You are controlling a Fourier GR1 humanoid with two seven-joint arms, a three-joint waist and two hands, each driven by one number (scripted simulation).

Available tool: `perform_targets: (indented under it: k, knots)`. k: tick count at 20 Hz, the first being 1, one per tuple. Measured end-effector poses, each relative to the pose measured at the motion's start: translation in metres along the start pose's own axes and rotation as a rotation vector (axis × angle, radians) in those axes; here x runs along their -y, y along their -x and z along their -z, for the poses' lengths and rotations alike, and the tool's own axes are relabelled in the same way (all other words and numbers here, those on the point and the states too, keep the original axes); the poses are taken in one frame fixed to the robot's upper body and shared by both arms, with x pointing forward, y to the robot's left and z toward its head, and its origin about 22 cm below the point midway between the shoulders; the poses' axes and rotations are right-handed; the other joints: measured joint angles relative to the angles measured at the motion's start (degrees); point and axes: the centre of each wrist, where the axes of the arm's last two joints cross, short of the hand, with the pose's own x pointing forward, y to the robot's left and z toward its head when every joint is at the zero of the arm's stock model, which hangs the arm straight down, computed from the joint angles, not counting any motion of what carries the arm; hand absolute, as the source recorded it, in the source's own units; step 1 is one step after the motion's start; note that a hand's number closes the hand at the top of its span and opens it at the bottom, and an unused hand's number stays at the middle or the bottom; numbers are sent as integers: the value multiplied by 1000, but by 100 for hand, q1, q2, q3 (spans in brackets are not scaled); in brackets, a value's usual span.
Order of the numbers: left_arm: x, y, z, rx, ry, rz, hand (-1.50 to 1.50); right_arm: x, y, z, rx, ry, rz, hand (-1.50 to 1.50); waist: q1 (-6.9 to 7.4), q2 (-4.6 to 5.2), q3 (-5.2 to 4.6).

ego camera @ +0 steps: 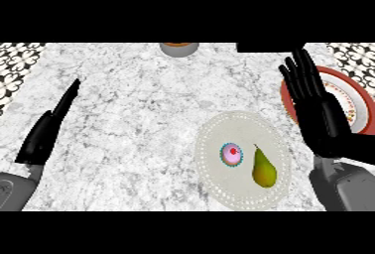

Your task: Pick the cupcake from the placemat and place it in the plate

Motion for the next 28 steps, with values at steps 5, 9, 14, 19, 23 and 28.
perform_targets:
  k: [5,9,14,19,23,28]
  knots:
    - [12,-15,12,-24,-34,-110,0,-58,7,4,-92,-147,84,-150,105,183,-64]
    - [28,-14,12,-76,-28,-197,0,-70,0,12,-21,-398,-253,150,202,136,-182]
    - [43,-19,18,-121,-41,-291,0,-110,57,-35,-143,-463,-340,-150,105,228,-116]
    - [42,-17,25,-144,-51,-317,0,-110,87,-71,-106,-503,-460,-150,30,245,-94]
    - [36,-20,26,-150,-57,-323,0,-94,70,-69,-18,-461,-564,-150,5,237,-89]
    - [43,-20,22,-157,-53,-329,0,-75,31,-55,-15,-461,-707,-150,-6,223,-91]
